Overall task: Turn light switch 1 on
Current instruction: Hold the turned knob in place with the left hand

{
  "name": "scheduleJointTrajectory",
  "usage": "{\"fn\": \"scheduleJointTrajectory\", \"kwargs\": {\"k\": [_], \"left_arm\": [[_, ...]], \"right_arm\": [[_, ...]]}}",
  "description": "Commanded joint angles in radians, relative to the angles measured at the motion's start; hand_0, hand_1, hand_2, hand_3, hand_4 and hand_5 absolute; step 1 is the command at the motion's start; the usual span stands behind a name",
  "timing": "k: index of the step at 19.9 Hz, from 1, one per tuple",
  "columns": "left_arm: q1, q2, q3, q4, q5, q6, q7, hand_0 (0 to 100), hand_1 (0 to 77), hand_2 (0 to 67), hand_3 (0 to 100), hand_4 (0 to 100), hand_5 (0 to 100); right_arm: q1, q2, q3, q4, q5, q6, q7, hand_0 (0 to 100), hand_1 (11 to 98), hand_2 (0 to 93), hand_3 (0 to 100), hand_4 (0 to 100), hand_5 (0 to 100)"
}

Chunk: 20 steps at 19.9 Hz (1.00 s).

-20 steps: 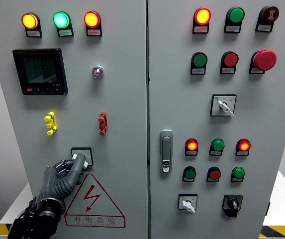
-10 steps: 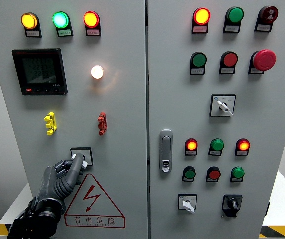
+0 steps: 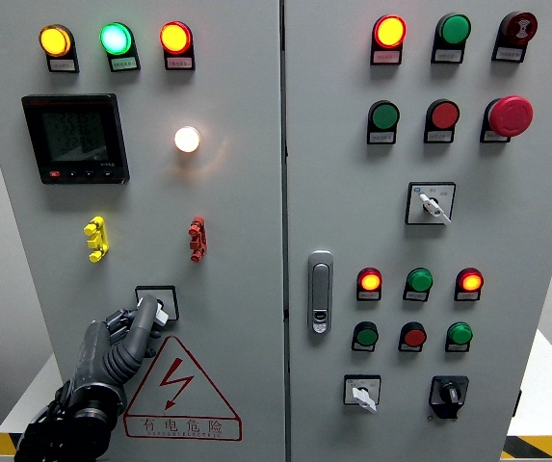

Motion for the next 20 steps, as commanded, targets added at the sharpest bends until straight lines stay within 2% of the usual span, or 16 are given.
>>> {"fn": "scheduleJointTrajectory", "kwargs": {"k": [1,2,7,8,15,20], "left_arm": [[0.0,0.0,-0.002,0.001,0.0,0.0,0.001,39,47.6,58.7,79,91,57],[0.0,0.0,0.0,-0.001,0.0,0.0,0.001,27,49.4,58.6,79,91,57],[0.002,0.0,-0.002,-0.001,0.0,0.002,0.0,11,50.5,59.0,79,92,57],[0.002,0.0,-0.002,-0.001,0.0,0.002,0.0,1,50.6,59.2,79,92,57],[0.002,0.0,0.002,-0.001,0.0,0.002,0.001,0,54.3,59.4,80,93,57],[0.02,-0.003,0.003,-0.007,0.0,0.002,0.0,0,55.1,59.4,81,93,57]], "right_arm": [[0.0,0.0,-0.001,0.0,0.0,0.0,-0.002,0,22.3,0.0,11,23,15],[0.0,0.0,0.0,0.0,0.001,0.0,-0.002,0,22.3,0.0,11,23,15],[0.0,0.0,0.0,0.0,0.001,0.0,0.0,0,22.3,0.0,11,23,15],[0.0,0.0,0.0,0.0,0.0,0.0,0.0,0,22.3,0.0,11,23,15],[0.0,0.0,0.0,0.0,0.0,0.0,0.0,0,22.3,0.0,11,23,15],[0.0,0.0,0.0,0.0,0.0,0.0,0.0,0,22.2,0.0,11,23,15]]}}
